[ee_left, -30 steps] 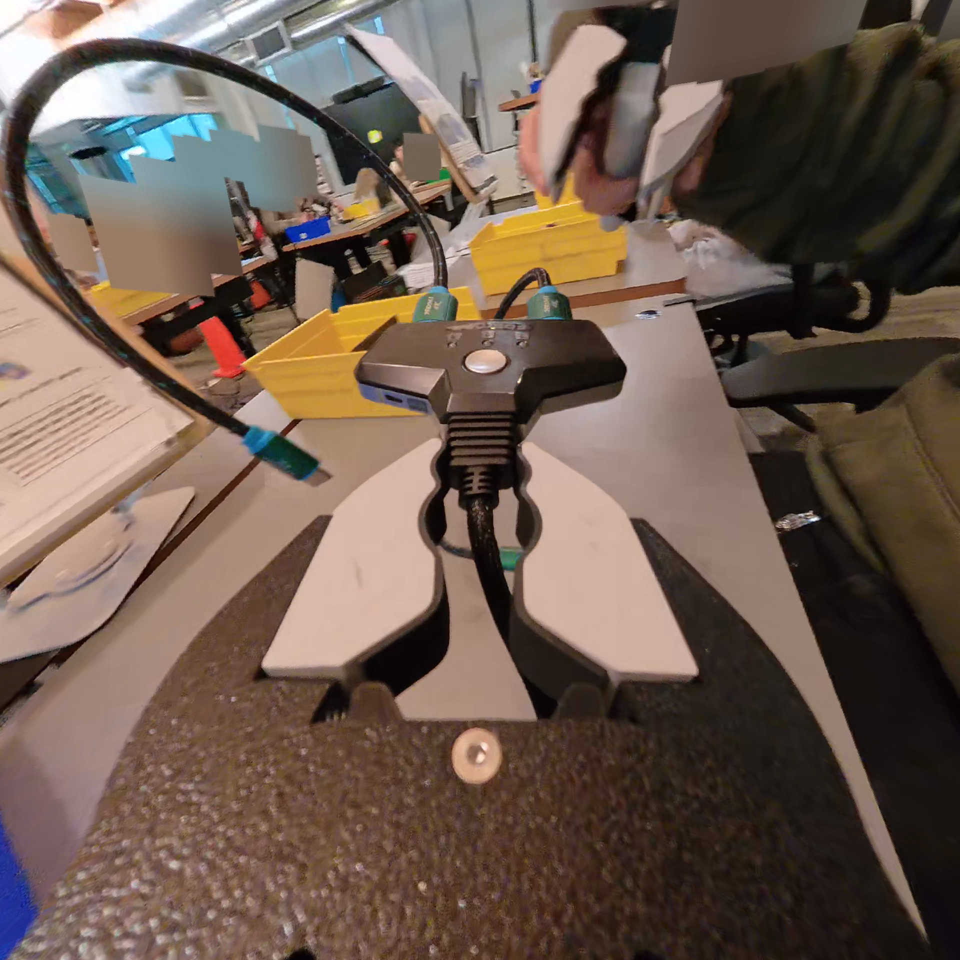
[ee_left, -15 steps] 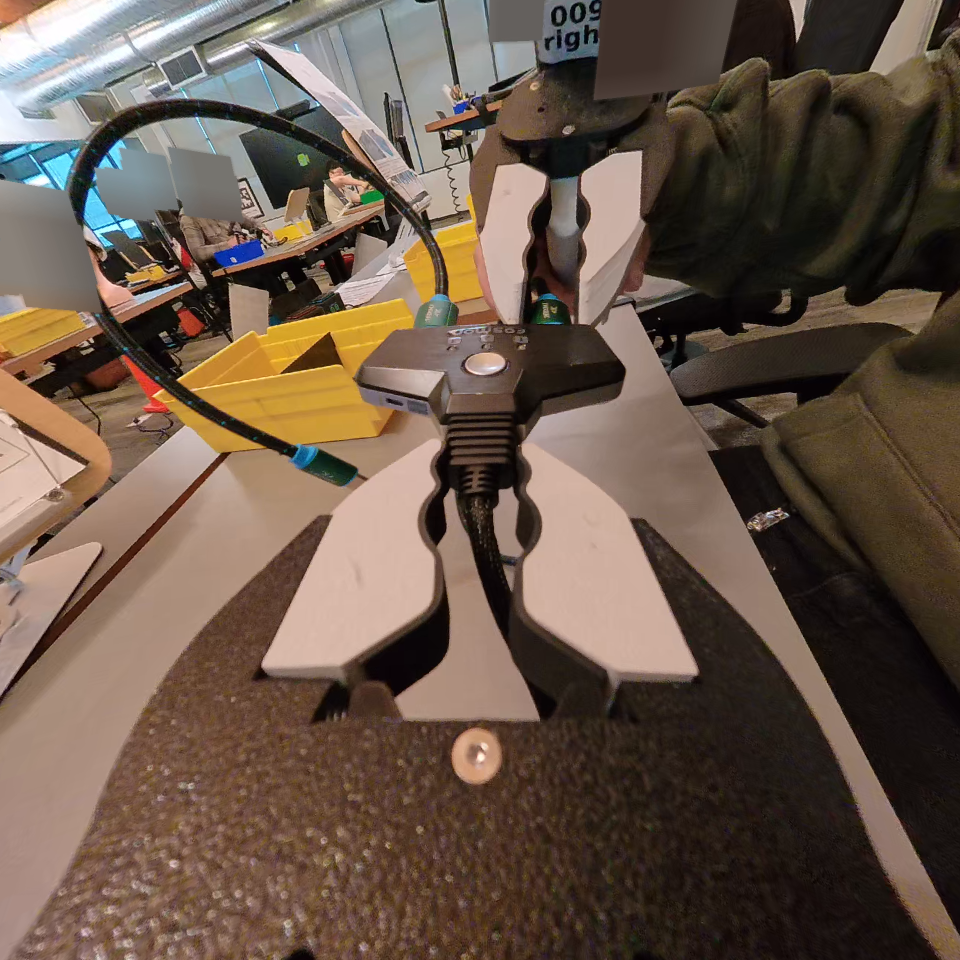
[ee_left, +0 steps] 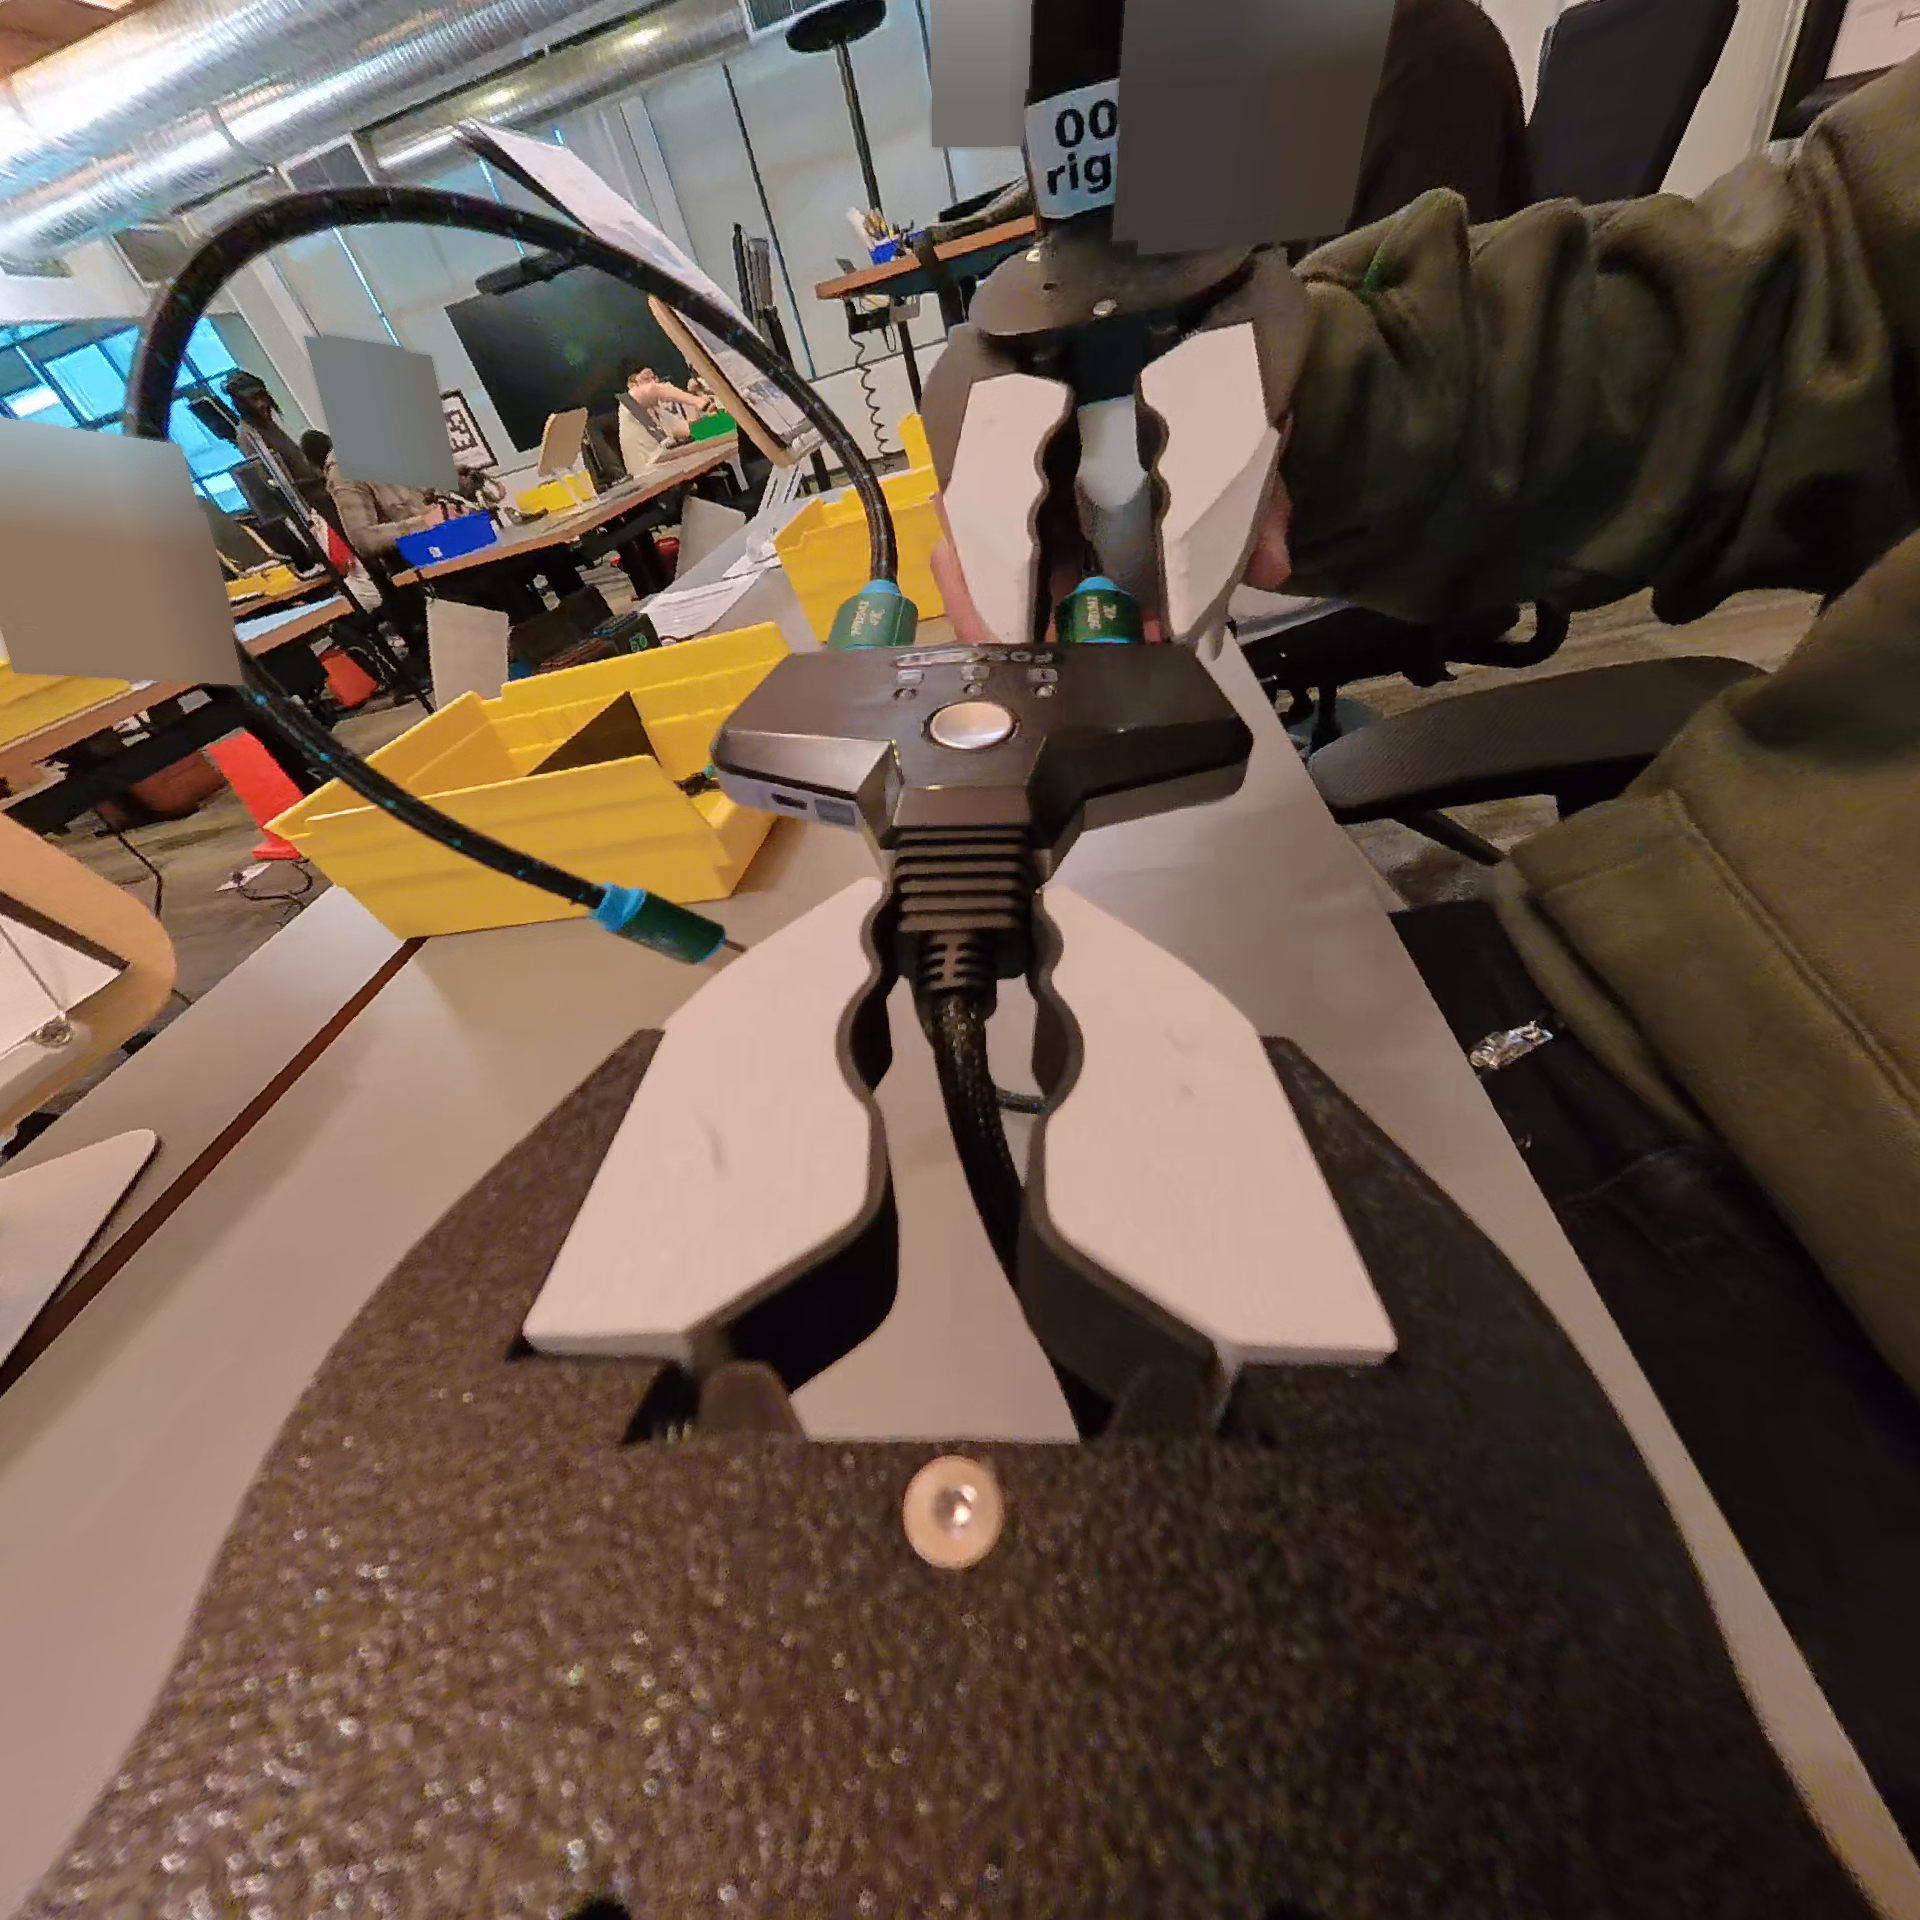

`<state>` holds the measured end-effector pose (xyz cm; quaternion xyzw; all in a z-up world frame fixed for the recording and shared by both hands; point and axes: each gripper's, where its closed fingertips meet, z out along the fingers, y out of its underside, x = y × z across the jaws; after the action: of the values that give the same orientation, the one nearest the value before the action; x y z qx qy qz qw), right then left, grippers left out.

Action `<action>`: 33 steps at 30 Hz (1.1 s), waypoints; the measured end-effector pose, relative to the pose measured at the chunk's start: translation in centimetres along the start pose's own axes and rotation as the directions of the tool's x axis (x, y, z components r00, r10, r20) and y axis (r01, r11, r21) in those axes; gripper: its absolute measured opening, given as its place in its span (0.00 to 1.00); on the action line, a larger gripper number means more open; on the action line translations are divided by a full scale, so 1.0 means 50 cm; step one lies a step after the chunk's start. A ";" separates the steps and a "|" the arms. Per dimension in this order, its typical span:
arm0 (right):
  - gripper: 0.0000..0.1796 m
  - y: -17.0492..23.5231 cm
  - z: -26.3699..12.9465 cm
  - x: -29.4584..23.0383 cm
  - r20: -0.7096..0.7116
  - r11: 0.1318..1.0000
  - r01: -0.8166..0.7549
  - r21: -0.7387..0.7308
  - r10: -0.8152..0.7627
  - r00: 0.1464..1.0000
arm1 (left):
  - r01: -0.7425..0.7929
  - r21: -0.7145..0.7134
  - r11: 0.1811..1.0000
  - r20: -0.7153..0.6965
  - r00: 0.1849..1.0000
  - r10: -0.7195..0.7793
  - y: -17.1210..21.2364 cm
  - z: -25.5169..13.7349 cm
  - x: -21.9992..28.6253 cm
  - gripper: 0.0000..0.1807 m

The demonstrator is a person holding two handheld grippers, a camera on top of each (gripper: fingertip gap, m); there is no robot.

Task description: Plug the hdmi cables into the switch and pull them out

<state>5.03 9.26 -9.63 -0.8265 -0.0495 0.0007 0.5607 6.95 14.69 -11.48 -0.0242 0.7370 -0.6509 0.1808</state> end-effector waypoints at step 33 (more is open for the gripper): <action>0.13 0.006 0.013 0.001 -0.014 0.999 -0.007 0.045 0.007 1.000 | 0.030 0.038 0.999 -0.010 1.000 -0.030 0.000 -0.010 -0.004 0.12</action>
<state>5.09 9.75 -10.17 -0.8138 -0.0427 -0.0019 0.5795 6.97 15.19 -11.38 -0.0288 0.7247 -0.6676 0.1679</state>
